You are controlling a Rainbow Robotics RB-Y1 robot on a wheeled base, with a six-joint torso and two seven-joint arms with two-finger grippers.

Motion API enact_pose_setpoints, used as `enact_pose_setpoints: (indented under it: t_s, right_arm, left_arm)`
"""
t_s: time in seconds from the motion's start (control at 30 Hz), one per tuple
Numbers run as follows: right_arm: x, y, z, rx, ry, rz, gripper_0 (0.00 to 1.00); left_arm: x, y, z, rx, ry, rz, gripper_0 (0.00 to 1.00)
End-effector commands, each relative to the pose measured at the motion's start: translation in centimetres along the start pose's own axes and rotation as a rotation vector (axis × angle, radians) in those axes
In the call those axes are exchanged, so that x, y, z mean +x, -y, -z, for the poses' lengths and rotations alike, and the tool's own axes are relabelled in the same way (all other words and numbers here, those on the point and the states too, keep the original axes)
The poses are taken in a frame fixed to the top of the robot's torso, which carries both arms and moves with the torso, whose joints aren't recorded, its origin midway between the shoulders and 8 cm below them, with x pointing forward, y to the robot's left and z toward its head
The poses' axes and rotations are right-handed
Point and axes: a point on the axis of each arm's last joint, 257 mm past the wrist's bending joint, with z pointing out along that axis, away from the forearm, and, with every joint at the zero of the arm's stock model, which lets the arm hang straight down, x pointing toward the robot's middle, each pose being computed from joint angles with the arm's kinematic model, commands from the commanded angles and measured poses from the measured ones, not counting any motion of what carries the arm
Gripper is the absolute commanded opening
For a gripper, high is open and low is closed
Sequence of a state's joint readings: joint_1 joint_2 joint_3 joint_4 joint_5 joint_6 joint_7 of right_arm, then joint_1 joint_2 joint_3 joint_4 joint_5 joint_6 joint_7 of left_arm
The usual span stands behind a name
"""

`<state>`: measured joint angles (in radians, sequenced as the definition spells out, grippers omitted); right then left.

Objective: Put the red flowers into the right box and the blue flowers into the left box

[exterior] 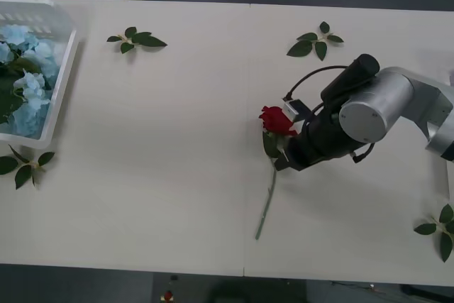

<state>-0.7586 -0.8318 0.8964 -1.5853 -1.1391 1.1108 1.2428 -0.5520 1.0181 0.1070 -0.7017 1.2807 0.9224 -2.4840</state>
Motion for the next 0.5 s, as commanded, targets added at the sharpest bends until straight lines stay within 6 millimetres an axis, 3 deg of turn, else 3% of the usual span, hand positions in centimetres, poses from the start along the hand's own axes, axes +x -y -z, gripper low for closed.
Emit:
enact_pose_setpoints:
  t_s: [0.03, 0.13, 0.2, 0.33, 0.4, 0.5]
  right_arm:
    - [-1.2, -0.6, 0.1, -0.013, 0.059, -0.116, 0.91]
    - [-1.3, -1.1, -0.4, -0.026, 0.078, -0.149, 0.91]
    - [-1.4, -1.8, -1.0, -0.038, 0.086, -0.177, 0.91]
    - [-1.8, -2.3, -1.8, -0.048, 0.096, -0.188, 0.91]
    - [-2.1, -2.6, -2.3, -0.054, 0.1, -0.194, 0.91]
    - [-2.5, -3.0, -2.9, -0.062, 0.109, -0.202, 0.91]
  left_arm:
    - [-5.4, -1.7, 3.1, -0.018, 0.099, 0.015, 1.0]
    - [-8.3, -0.9, 5.1, 0.027, 0.143, -0.014, 1.0]
    - [-11.5, 0.1, 7.2, 0.057, 0.194, -0.06, 1.0]
    - [-15.9, 2.2, 10.3, 0.094, 0.266, -0.149, 1.0]
    - [-18.0, 4.4, 11.5, 0.134, 0.307, -0.195, 1.0]
    - [-19.4, 8.3, 12.2, 0.227, 0.345, -0.216, 1.0]
